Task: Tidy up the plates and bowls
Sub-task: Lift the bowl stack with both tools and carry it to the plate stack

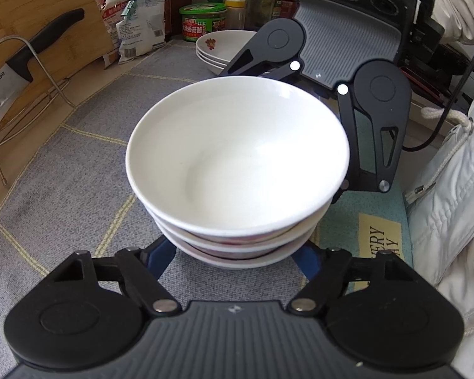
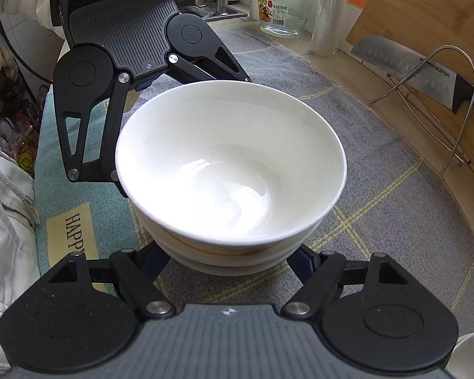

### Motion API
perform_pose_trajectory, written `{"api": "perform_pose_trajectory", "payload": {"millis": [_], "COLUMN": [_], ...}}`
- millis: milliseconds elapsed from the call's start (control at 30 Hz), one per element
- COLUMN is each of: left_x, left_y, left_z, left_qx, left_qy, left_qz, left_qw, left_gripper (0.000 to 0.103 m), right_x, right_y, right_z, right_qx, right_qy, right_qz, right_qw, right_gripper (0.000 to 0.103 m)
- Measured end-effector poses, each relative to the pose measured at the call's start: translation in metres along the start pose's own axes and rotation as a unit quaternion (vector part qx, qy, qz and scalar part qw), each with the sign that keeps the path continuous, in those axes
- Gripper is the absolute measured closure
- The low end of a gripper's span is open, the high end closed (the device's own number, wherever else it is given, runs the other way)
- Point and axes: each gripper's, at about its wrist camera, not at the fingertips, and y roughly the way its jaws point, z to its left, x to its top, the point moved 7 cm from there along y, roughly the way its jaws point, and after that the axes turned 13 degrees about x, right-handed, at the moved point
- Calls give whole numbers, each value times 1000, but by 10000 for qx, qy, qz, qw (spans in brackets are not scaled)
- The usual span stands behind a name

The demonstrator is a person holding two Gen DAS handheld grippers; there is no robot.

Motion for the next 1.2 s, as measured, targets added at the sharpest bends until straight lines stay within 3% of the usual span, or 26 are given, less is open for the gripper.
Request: {"api": "perform_pose_trajectory", "payload": {"millis": [733,1200], "left_x": [5,23], "left_y": [0,-2], "left_z": [-3,-11], "left_qx": [129,292], "left_qy": [-10,22], "left_qz": [92,46], "left_qw": [9999,9996], "left_gripper": [23,23], "right_x": [1,-7], "right_y": [0,-33], "right_z": [-1,5], "right_qx": [-104,-264], "right_qy": [148,-72], "right_qz": [-10,15], "right_qw": [9998,9996], "right_gripper": [19,19]}}
